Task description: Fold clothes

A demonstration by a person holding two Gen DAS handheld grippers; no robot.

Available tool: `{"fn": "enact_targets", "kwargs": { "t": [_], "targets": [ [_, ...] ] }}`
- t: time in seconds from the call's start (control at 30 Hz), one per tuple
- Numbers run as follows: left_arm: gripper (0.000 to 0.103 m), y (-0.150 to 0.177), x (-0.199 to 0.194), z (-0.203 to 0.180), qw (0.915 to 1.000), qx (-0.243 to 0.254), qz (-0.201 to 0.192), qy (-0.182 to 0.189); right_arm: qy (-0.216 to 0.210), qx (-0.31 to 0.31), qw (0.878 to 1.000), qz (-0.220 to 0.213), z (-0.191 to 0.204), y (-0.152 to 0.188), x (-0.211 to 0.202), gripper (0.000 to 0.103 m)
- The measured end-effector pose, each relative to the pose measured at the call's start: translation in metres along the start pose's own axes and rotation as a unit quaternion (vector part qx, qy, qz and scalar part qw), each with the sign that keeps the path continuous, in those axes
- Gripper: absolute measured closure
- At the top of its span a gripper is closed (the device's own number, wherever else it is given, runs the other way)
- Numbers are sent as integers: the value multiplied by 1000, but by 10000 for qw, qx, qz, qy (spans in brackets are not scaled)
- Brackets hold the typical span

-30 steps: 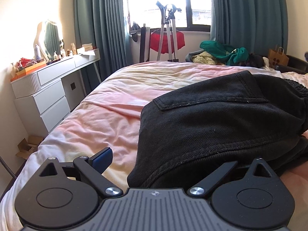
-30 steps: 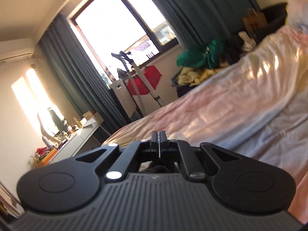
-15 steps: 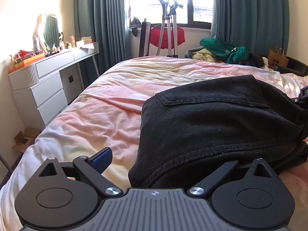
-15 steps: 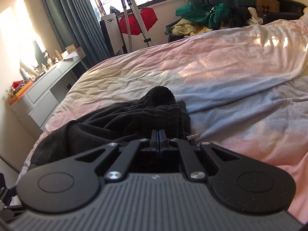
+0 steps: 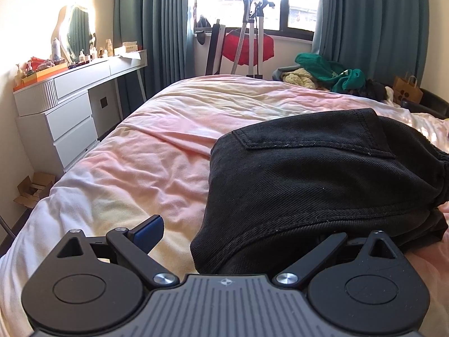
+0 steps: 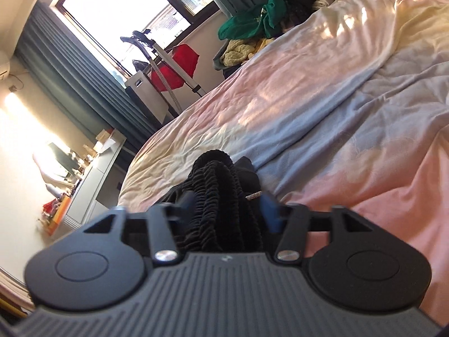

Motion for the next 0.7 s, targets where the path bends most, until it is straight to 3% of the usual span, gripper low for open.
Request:
{"fn": "enact_targets", "kwargs": {
  "t": [0.17, 0.3, 0.37, 0.47, 0.7],
  "targets": [
    [5, 1, 0, 0, 9999, -71, 41, 71, -378, -241, 9972, 591, 16, 12, 22, 13],
    [5, 2, 1, 0, 9999, -112, 64, 112, 193, -671, 9918, 1070, 16, 30, 56, 13],
    [5, 2, 1, -1, 9998, -116, 67, 124, 364, -493, 9918, 1122, 3, 32, 69, 0],
    [5, 3, 1, -1, 9998, -127, 81, 159, 26, -56, 9910, 1339, -9, 36, 87, 0],
    [6, 4, -2, -1, 9992, -159, 163, 343, -229, 108, 9891, 1449, -13, 32, 98, 0]
  ]
}}
Point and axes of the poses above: each gripper's, at about its wrist camera, not at the fingertips, and x roughly the way its jaws point, z to its left, y to its underside, the point moved 10 cm from there along x, roughly the way its jaws point, and after that the axes turned 13 degrees about z, right-handed, at the moved point
